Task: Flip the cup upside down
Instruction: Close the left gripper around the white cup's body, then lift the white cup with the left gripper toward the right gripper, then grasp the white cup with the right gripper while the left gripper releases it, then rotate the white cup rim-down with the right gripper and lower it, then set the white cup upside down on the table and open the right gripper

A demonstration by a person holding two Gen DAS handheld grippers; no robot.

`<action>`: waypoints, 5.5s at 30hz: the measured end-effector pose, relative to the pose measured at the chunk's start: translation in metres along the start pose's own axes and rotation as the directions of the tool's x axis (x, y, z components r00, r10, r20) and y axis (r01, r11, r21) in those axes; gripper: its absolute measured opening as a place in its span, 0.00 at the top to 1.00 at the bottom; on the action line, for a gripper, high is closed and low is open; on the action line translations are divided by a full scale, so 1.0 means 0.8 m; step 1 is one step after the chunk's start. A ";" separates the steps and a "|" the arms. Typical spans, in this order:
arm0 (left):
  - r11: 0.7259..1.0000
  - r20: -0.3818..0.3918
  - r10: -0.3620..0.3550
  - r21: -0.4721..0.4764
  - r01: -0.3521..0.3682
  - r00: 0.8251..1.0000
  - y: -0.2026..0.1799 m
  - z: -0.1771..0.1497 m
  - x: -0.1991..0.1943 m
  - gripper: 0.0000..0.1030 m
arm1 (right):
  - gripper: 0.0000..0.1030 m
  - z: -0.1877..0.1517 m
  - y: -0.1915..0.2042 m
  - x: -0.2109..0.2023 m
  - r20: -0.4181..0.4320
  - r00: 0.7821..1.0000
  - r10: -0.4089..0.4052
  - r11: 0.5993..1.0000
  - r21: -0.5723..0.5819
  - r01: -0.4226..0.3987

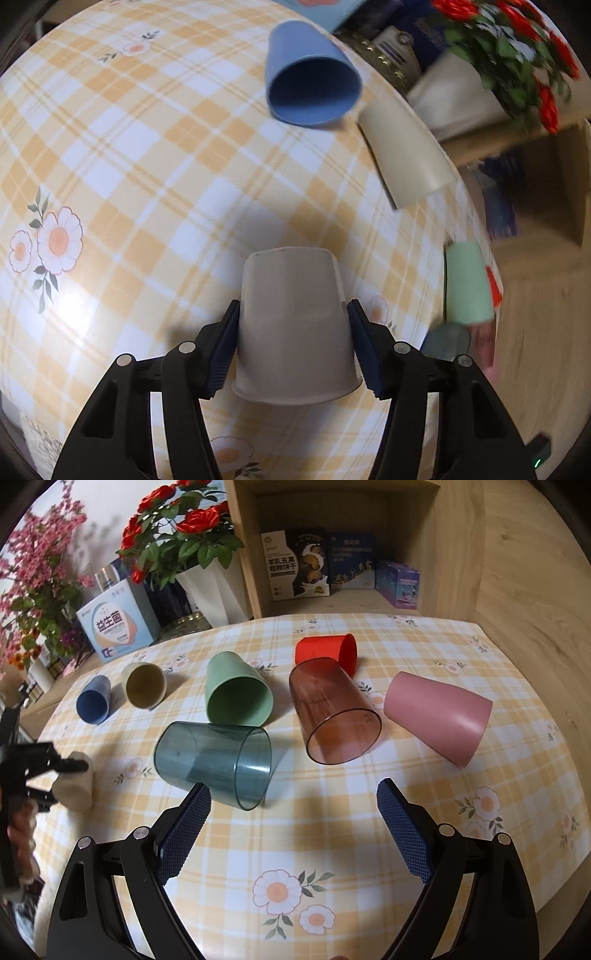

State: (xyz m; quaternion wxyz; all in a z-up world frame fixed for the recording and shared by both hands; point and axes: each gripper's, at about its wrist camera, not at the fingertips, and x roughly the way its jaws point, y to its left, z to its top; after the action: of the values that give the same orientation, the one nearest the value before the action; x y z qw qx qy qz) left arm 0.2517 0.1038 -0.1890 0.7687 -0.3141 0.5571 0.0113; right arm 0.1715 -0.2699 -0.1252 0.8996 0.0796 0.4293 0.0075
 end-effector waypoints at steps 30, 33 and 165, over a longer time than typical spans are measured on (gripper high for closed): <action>0.902 -0.322 -0.120 0.360 0.239 0.939 -0.252 -0.234 0.092 0.47 | 0.14 -0.030 -0.186 -0.071 0.018 0.993 -0.117 0.958 0.267 0.108; 0.892 -0.329 -0.118 0.379 0.246 0.937 -0.268 -0.243 0.103 0.46 | 0.14 -0.033 -0.198 -0.076 0.020 0.992 -0.127 0.952 0.282 0.117; 0.759 0.597 -0.126 0.572 -0.310 0.792 -0.130 -0.186 -0.259 0.06 | 0.15 0.023 0.004 -0.187 0.170 0.985 -0.009 0.995 -0.097 0.026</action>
State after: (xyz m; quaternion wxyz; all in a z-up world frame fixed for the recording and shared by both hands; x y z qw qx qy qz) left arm 0.0849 0.0152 0.0116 0.9625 0.0190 0.2675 -0.0409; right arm 0.0912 -0.2816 0.0021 0.9358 0.0313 0.3509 0.0140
